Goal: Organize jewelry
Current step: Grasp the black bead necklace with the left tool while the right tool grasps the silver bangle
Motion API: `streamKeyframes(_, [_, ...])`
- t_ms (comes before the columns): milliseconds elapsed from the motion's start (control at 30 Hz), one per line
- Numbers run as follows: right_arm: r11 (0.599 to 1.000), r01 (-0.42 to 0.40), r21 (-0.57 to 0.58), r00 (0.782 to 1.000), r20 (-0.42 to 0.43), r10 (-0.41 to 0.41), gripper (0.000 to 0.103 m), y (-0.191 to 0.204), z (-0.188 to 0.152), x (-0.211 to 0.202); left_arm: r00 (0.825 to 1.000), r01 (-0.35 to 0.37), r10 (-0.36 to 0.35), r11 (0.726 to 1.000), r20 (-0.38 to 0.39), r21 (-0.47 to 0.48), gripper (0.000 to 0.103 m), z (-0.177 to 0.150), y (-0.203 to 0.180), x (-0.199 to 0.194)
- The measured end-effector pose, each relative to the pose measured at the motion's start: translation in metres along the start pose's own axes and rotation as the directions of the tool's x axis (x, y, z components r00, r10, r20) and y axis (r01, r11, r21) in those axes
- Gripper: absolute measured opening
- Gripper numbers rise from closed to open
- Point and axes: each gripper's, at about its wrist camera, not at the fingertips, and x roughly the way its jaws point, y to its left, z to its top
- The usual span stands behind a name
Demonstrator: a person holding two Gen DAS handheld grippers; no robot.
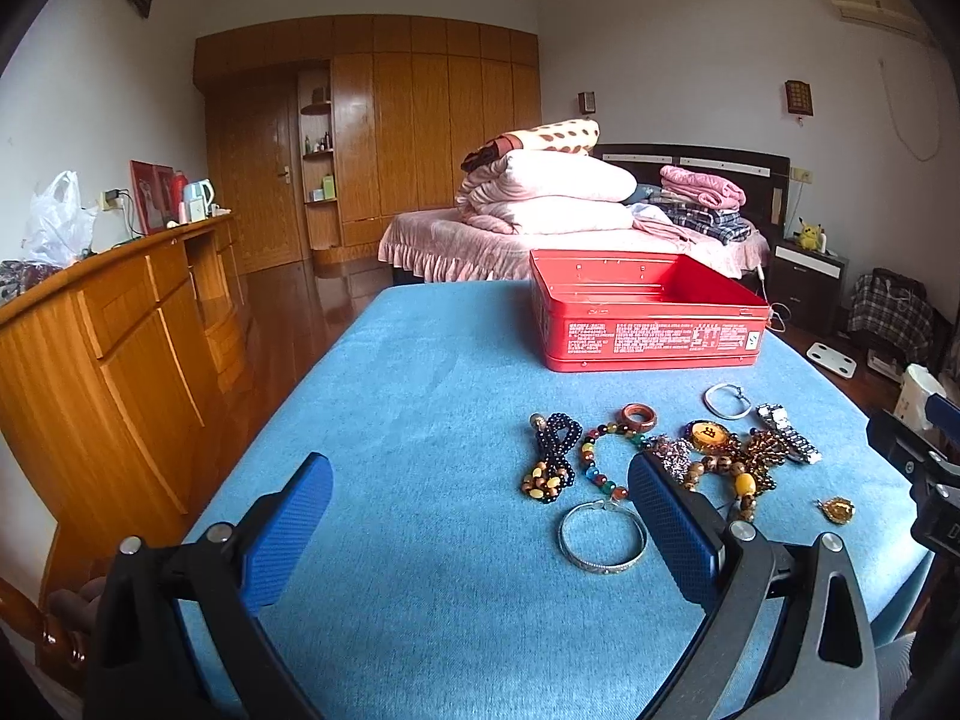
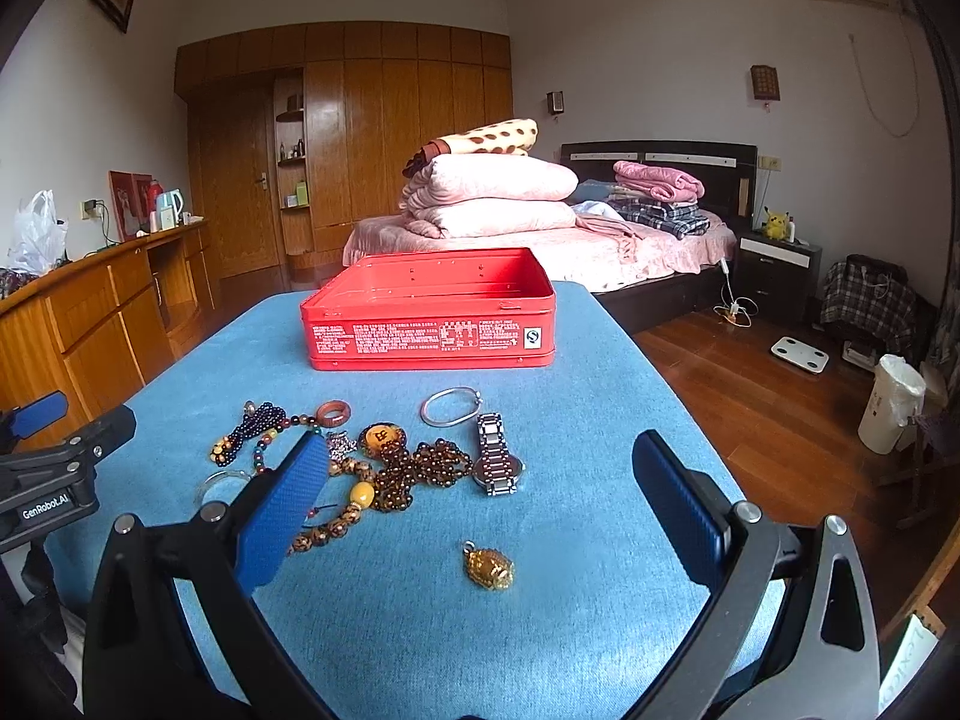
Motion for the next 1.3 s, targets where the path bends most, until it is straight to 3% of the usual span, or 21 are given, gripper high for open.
streamKeyframes(267, [0.999, -0.042, 0.029, 0.996, -0.081, 0.045, 0.098, -0.002, 0.019, 0.044, 0.994, 0.025, -0.021, 0.999, -0.112, 0.032, 0.097, 0.012, -0.006, 0.052])
streamKeyframes(500, [0.996, -0.047, 0.069, 0.987, -0.152, 0.057, 0.098, -0.009, 0.039, 0.086, 0.967, 0.104, -0.102, 0.995, -0.234, -0.002, 0.096, 0.02, -0.007, 0.09])
streamKeyframes(700, [0.996, -0.037, 0.081, 0.976, -0.211, 0.054, 0.098, -0.008, 0.05, 0.121, 0.93, 0.167, -0.17, 0.985, -0.327, -0.037, 0.08, 0.019, -0.006, 0.111])
streamKeyframes(867, [0.995, -0.019, 0.1, 0.962, -0.27, 0.046, 0.098, -0.009, 0.055, 0.146, 0.895, 0.205, -0.211, 0.977, -0.393, -0.059, 0.058, 0.014, -0.006, 0.13])
streamKeyframes(1000, [0.996, -0.011, 0.088, 0.949, -0.312, 0.038, 0.098, -0.008, 0.052, 0.155, 0.89, 0.225, -0.232, 0.972, -0.393, -0.064, 0.054, 0.014, -0.004, 0.134])
streamKeyframes(1067, [0.997, -0.011, 0.075, 0.94, -0.34, 0.036, 0.098, -0.006, 0.05, 0.162, 0.886, 0.225, -0.231, 0.972, -0.401, -0.062, 0.041, 0.015, -0.004, 0.138])
streamKeyframes(1233, [0.999, -0.018, 0.034, 0.923, -0.384, 0.03, 0.097, 0.002, 0.049, 0.172, 0.892, 0.219, -0.213, 0.975, -0.398, -0.03, 0.037, 0.019, -0.008, 0.147])
streamKeyframes(1300, [1.0, -0.016, 0.021, 0.913, -0.408, 0.023, 0.093, 0.005, 0.049, 0.177, 0.893, 0.216, -0.207, 0.976, -0.4, -0.022, 0.034, 0.024, -0.009, 0.152])
